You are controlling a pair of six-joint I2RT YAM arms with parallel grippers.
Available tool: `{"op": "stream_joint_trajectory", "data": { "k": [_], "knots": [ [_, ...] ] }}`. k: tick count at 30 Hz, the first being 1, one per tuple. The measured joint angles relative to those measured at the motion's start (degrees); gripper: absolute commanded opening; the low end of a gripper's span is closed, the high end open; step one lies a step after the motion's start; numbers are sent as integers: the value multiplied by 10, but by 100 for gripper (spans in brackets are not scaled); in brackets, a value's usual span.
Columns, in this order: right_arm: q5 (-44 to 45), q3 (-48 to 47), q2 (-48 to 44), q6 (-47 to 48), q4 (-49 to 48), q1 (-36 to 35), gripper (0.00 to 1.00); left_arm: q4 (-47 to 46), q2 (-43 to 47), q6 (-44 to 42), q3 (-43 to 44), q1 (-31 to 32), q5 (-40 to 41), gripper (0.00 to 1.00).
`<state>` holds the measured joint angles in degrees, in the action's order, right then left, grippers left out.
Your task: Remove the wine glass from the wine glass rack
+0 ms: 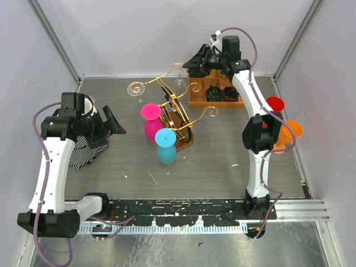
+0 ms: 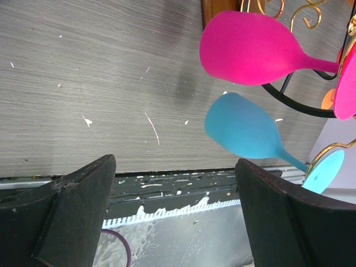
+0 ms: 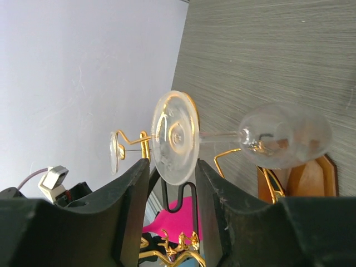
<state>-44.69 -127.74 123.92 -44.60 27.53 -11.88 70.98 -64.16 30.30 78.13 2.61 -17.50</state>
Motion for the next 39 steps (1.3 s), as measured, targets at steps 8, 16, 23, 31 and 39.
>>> {"op": "stream_joint_trajectory", "data": {
  "k": [8,16,23,31,39],
  "knots": [
    [0,-15,25,-26,-30,-9,25,1,0,-9,0,-6,1,96],
    [-5,-16,35,-46,-44,-9,1,5,0,-12,3,-7,0,96],
    [-12,1,34,-83,-83,-9,1,10,0,-13,14,-9,0,96],
    [-1,-11,34,-109,-101,-8,1,14,2,-14,14,-10,0,96],
    [-4,-40,58,-137,-140,-10,1,18,5,-17,14,-12,0,97]
  ]
}}
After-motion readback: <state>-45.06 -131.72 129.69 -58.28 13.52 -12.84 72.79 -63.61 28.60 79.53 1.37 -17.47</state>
